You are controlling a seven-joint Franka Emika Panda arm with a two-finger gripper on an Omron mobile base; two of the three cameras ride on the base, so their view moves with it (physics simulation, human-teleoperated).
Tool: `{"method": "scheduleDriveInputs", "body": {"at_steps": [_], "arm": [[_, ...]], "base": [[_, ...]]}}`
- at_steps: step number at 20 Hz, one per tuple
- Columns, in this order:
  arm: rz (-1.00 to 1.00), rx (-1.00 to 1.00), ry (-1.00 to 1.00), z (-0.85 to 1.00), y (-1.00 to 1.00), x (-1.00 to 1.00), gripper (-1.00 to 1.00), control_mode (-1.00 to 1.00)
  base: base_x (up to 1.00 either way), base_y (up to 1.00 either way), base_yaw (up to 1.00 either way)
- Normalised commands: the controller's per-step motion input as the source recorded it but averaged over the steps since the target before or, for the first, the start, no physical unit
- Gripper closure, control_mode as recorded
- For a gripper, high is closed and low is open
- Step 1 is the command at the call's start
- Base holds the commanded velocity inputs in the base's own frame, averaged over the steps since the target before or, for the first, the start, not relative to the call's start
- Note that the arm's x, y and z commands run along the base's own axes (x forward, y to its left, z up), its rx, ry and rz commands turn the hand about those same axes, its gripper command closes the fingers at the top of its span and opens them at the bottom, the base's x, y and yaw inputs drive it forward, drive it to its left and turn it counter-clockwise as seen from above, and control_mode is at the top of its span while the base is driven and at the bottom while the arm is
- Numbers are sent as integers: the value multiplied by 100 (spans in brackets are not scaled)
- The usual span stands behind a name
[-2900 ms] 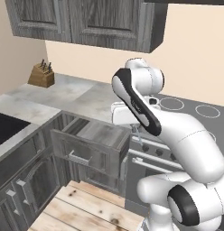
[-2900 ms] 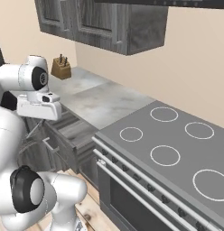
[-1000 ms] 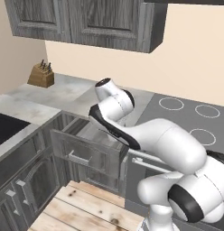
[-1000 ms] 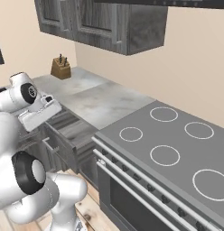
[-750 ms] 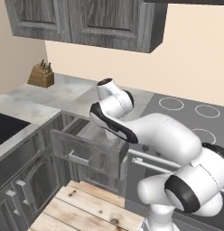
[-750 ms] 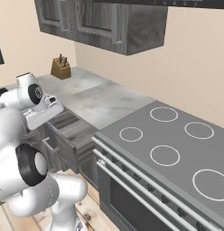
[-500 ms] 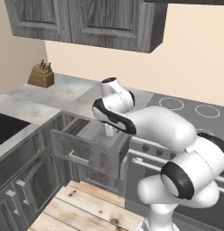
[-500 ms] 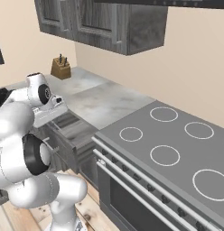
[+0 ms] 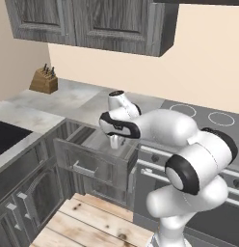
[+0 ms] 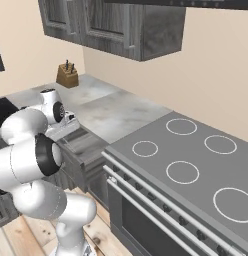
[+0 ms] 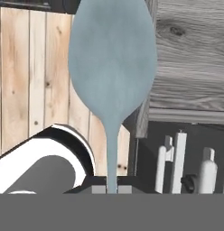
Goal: Pick up the metallic utensils from the counter and place them in the open drawer. Make sure not to pick up any wooden utensils.
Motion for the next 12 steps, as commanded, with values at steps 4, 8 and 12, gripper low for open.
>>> {"method": "scheduleDriveInputs", "body": {"at_steps": [4,8,12], "arm": [[0,0,-6,-44,5,34,100,-100],[0,0,-7,-38,13,34,100,-100],[0,0,-5,-26,14,46,100,-100]], "base": [[0,0,0],[0,0,0],[0,0,0]]}}
